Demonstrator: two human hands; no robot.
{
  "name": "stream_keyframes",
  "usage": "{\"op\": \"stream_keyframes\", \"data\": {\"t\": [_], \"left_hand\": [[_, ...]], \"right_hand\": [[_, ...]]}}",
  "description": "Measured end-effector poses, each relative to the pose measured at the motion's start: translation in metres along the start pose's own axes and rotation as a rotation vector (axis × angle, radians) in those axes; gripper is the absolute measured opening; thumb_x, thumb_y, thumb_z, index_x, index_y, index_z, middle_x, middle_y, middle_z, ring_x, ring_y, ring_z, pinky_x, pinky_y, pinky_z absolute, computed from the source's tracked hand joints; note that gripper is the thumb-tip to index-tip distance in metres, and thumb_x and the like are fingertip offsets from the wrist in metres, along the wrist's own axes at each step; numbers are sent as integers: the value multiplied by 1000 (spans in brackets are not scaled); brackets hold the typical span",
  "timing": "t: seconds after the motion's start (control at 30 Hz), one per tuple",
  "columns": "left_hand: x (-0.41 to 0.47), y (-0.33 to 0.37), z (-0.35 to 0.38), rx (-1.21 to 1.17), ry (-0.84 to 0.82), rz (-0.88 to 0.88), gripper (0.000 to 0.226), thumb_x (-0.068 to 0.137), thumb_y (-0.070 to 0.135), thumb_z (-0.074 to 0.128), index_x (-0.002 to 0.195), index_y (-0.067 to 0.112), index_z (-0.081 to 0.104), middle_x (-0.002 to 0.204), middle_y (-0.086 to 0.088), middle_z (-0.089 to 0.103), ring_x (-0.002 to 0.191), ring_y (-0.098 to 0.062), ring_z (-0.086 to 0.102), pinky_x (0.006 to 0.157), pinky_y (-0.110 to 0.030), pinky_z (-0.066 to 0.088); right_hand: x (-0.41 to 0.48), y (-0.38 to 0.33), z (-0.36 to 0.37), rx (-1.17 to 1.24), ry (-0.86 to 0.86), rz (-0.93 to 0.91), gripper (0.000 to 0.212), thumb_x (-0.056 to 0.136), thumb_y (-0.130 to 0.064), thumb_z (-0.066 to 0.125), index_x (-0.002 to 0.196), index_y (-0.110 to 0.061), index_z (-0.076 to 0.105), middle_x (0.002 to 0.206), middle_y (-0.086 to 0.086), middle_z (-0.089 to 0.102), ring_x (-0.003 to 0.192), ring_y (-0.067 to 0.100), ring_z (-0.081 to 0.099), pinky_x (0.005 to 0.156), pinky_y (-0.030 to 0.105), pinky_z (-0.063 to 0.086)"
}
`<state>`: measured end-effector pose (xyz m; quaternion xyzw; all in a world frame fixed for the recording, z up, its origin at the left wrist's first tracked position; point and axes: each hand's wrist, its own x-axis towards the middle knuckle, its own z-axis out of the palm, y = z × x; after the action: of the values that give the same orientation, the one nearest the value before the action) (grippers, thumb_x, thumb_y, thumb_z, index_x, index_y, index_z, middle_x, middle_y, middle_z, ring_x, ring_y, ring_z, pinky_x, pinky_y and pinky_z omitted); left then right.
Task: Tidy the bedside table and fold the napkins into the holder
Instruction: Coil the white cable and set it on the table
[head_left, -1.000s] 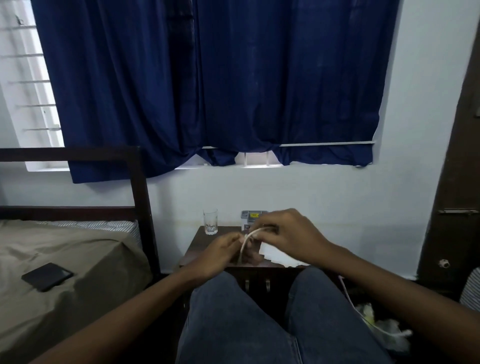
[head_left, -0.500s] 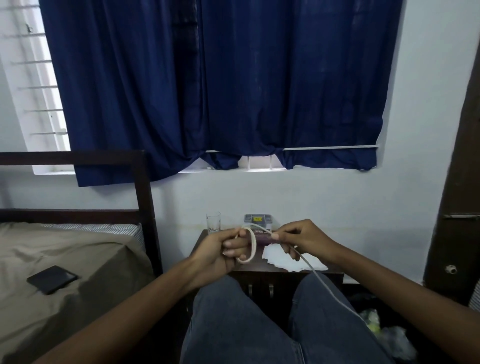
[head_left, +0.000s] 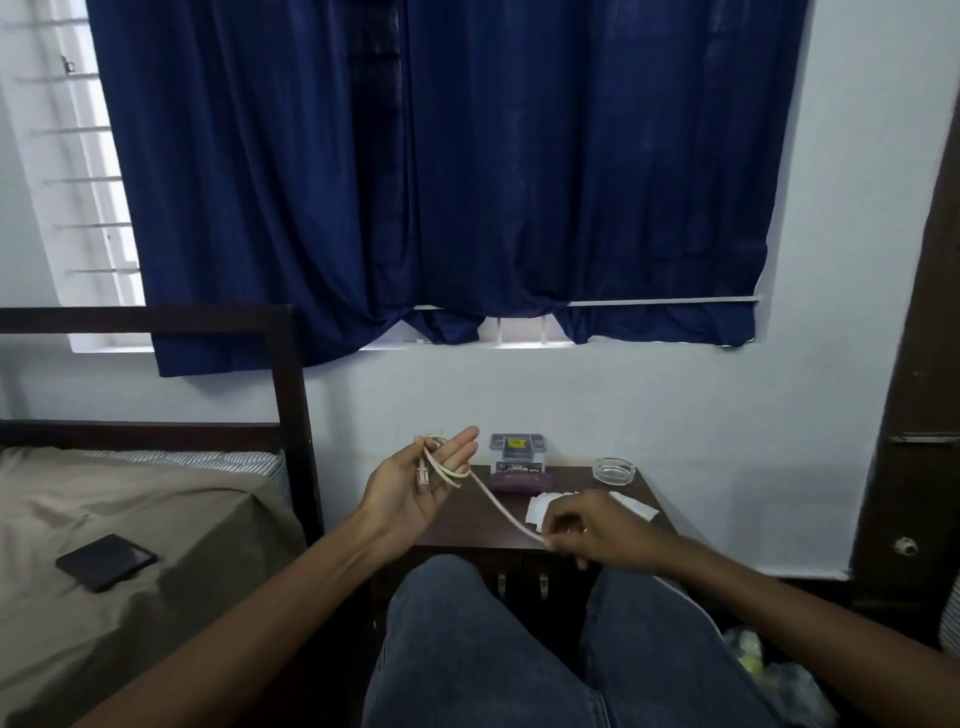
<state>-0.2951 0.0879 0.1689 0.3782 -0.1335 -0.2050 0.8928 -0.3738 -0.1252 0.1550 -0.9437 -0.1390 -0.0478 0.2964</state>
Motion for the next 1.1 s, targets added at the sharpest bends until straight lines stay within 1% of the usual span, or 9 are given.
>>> {"op": "stream_keyframes", "data": {"t": [0.07,0.17,0.3,0.43,0.53,0.67,0.77,0.87,1.1], "left_hand": [[3,-1,-4,68,8,31,28,102,23,27,87,11,48,121,-17,65,103,-22,68,88,-31,55],[5,-6,-5,181,29,92,25,102,19,28,93,8,49,123,-17,62,111,-26,62,92,-32,48],[-3,-26,3,665,-20,215,23,100,18,35,87,8,50,102,-3,68,93,-5,67,79,-20,50],[-14,-46,10,1097,-178,264,28,100,18,36,97,-4,54,79,7,61,69,6,57,70,-14,46],[-25,-48,21,1009,-261,180,24,101,14,32,97,3,52,73,4,72,68,-6,66,71,-17,50],[-31,-44,31,967,-353,151,35,102,21,24,89,4,52,57,-1,58,51,-12,51,59,-23,42],[-31,-43,33,836,-371,71,39,101,26,26,83,5,54,48,4,41,43,-8,38,55,-25,35],[-29,-37,39,562,-302,-50,33,96,25,34,74,7,50,40,9,31,33,-3,26,53,-23,38],[-19,-13,29,-28,-119,-130,36,99,25,33,69,11,47,42,5,32,32,-7,29,49,-19,49]], "right_hand": [[-5,-20,8,-182,-19,-87,10,87,-20,61,87,-11,65,61,-18,49,54,-12,53,53,4,34],[-11,-45,12,-190,-60,-179,14,85,-16,63,92,-5,64,63,-18,47,61,-14,52,55,5,34],[-13,-62,4,-294,-16,-333,11,82,-13,59,92,-10,64,88,-1,65,74,2,50,62,5,36],[-9,-59,-14,-274,130,-374,18,83,-26,56,94,-20,69,91,-7,64,80,6,54,72,38,50],[-6,-52,-33,-179,260,-336,14,82,-23,63,90,-19,73,77,-16,58,73,2,55,69,34,50],[-2,-39,-48,77,338,-241,6,77,-12,73,82,-10,75,75,-11,66,71,2,60,65,13,44],[0,-29,-48,204,329,-173,5,75,-13,74,80,-11,75,75,2,72,68,5,61,64,16,46],[4,-18,-43,310,295,-110,11,79,-12,71,88,-8,75,66,0,69,52,6,55,49,15,42],[3,22,-47,488,315,94,11,80,-8,70,83,1,66,63,11,63,43,12,52,42,20,39]]}}
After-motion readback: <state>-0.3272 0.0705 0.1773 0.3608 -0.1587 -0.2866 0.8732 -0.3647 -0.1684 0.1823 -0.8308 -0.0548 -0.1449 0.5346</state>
